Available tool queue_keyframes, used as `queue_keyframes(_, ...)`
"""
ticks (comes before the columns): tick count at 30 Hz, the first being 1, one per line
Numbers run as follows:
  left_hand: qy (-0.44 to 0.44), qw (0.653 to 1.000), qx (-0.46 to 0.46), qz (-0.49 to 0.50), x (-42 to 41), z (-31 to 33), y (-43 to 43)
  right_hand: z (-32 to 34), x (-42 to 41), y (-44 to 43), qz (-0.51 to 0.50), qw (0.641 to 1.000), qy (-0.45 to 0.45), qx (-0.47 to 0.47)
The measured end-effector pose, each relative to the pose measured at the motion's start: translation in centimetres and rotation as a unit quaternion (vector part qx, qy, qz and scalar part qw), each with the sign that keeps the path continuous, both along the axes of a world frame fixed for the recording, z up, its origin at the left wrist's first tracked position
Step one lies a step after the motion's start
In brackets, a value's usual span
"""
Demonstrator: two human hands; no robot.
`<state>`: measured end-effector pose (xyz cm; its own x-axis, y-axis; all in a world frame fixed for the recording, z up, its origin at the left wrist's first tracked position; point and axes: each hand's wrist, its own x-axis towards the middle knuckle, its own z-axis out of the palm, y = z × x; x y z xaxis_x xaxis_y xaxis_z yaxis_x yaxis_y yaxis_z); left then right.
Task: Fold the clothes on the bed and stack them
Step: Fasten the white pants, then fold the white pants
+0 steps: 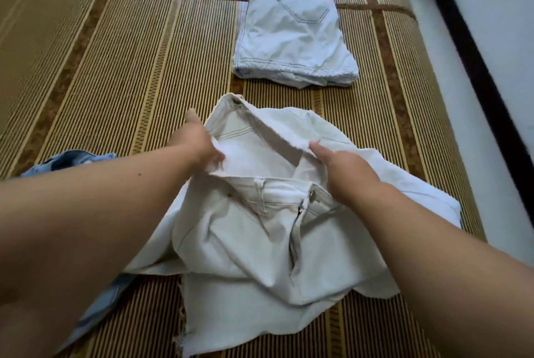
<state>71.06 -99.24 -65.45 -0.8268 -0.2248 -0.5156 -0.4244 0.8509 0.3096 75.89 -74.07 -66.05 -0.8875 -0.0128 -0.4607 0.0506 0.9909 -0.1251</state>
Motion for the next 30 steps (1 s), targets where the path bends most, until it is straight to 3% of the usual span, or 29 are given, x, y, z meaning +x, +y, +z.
queue_keyframes(4, 0.035, 0.976, 0.212, 0.017, 1.2, 1.9, -0.2, 0.4, -1.0, -1.9, -0.047, 0.998, 0.046, 0.000)
queue_keyframes(7, 0.058, 0.964, 0.257, -0.029, 2.2, 4.6, 0.1, 2.0, -1.2, -1.0, -0.041, 0.994, 0.075, 0.071)
queue_keyframes(10, 0.092, 0.972, 0.206, -0.072, 1.7, 8.0, -1.5, 5.4, -0.5, 2.4, -0.048, 0.988, 0.087, 0.119)
queue_keyframes(14, 0.145, 0.979, 0.085, -0.116, -0.1, 14.6, -4.7, 13.8, 0.5, 7.8, -0.164, 0.973, 0.136, 0.089)
queue_keyframes(16, 0.178, 0.974, 0.035, -0.136, -1.1, 18.7, -5.5, 18.5, 0.4, 9.6, -0.199, 0.962, 0.179, 0.047)
queue_keyframes(22, 0.302, 0.933, -0.041, -0.193, -2.8, 33.5, -5.1, 36.0, 0.3, 9.7, -0.288, 0.896, 0.258, -0.218)
queue_keyframes(24, 0.328, 0.922, -0.065, -0.198, -2.9, 38.3, -5.6, 41.5, 0.6, 9.2, -0.284, 0.892, 0.249, -0.249)
queue_keyframes(27, 0.369, 0.903, -0.099, -0.196, -2.6, 45.1, -7.1, 48.7, 1.2, 8.1, -0.231, 0.912, 0.247, -0.230)
queue_keyframes(30, 0.412, 0.887, -0.109, -0.177, -2.1, 52.3, -8.4, 55.2, 1.6, 7.5, -0.254, 0.875, 0.290, -0.293)
